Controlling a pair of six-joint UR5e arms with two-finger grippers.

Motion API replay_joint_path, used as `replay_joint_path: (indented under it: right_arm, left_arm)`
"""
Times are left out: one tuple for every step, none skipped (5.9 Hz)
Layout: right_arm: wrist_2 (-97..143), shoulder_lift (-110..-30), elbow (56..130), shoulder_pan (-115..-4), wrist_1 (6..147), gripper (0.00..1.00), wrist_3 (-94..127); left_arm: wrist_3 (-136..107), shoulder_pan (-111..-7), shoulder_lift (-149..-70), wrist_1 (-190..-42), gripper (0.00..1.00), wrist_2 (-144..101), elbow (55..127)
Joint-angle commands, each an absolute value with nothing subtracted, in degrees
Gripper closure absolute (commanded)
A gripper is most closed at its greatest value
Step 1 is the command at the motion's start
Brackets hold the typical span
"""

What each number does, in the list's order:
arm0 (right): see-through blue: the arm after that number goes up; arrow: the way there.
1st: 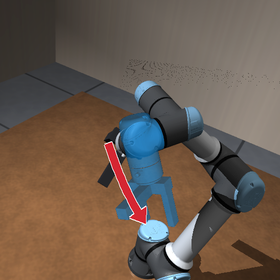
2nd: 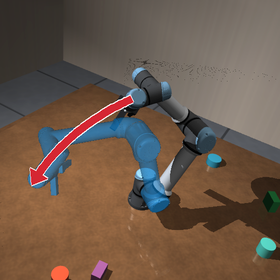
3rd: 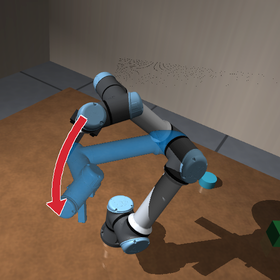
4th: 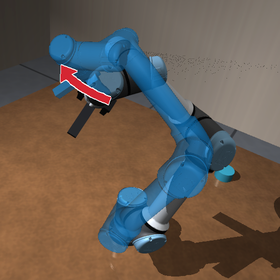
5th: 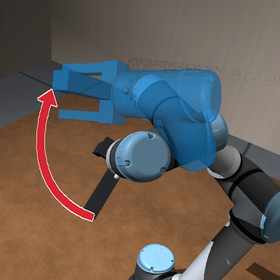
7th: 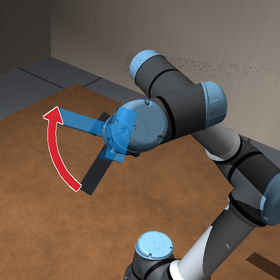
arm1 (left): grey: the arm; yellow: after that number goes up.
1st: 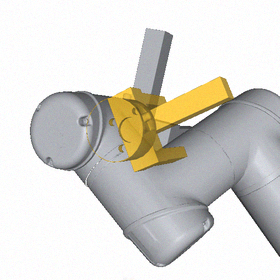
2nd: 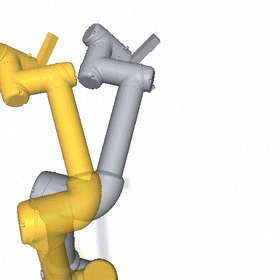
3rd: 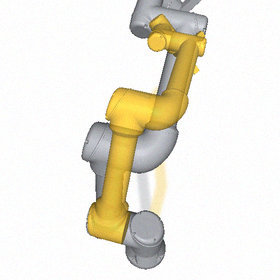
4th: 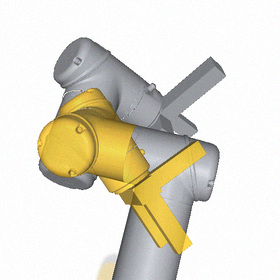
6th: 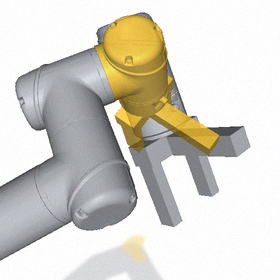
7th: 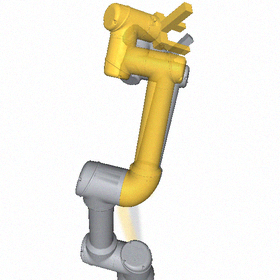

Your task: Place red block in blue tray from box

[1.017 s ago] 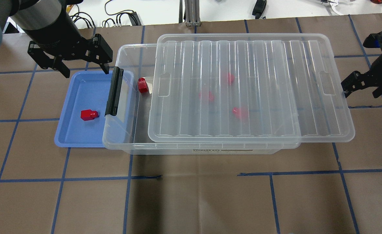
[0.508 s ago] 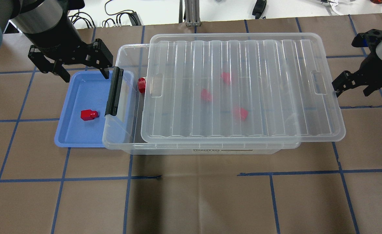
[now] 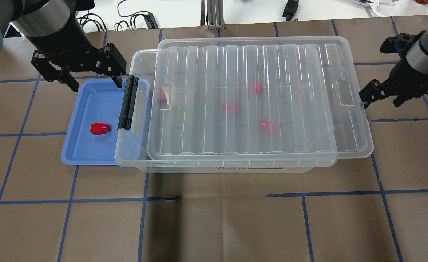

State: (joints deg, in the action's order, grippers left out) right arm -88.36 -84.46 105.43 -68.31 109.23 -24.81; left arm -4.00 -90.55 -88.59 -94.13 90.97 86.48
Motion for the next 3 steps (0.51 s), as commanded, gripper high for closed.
replay_joint_path:
  right_arm:
    - [-86.76, -84.46, 105.47, -70.56, 109.16, 0.00, -21.82]
    - [-86.66, -84.38, 105.47, -72.66, 109.16, 0.00, -20.58]
    - [-86.66, -84.38, 105.47, -73.56, 109.25, 0.00, -20.04]
  left_arm:
    - [-4.04, -90.62, -88.59, -94.13, 0.02, 90.97, 86.48]
    - [-3.96, -90.62, -88.59, -94.13, 0.02, 90.97, 86.48]
    - [-3.96, -90.62, -88.59, -94.13, 0.02, 90.97, 86.48]
